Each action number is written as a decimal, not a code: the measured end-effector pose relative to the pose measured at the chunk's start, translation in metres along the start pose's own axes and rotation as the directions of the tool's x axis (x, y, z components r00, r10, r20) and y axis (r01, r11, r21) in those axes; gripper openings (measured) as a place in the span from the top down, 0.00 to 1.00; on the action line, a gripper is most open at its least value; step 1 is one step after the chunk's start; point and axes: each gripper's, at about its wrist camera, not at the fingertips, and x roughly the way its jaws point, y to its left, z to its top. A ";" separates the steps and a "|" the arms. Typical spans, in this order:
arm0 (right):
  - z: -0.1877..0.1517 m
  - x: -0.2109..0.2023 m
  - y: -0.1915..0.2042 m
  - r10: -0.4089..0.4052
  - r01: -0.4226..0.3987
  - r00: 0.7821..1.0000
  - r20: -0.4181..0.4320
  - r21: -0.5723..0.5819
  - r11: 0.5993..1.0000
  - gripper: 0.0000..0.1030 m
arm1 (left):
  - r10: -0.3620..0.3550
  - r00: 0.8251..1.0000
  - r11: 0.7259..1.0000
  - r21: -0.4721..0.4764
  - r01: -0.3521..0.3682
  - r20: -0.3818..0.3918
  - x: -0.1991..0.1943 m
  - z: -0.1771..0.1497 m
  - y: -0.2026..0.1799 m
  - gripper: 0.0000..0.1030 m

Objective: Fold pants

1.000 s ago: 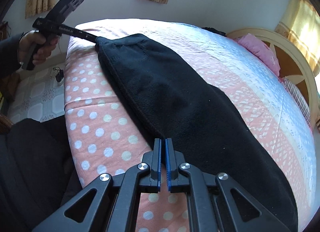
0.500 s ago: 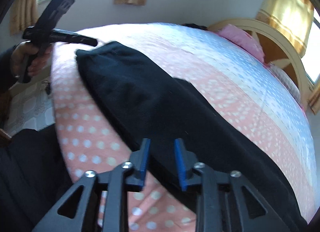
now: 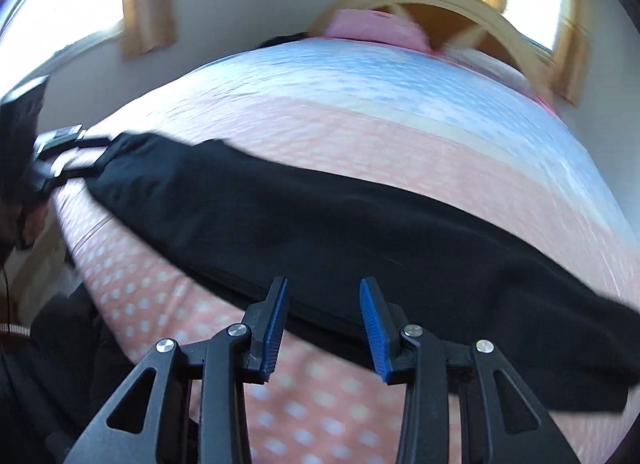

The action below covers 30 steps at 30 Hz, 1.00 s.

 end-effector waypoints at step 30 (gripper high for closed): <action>-0.048 0.005 -0.161 0.095 -0.126 0.992 0.083 0.672 0.730 0.85 | -0.198 0.949 0.908 0.318 0.273 -0.247 0.127 0.047 -0.164 0.64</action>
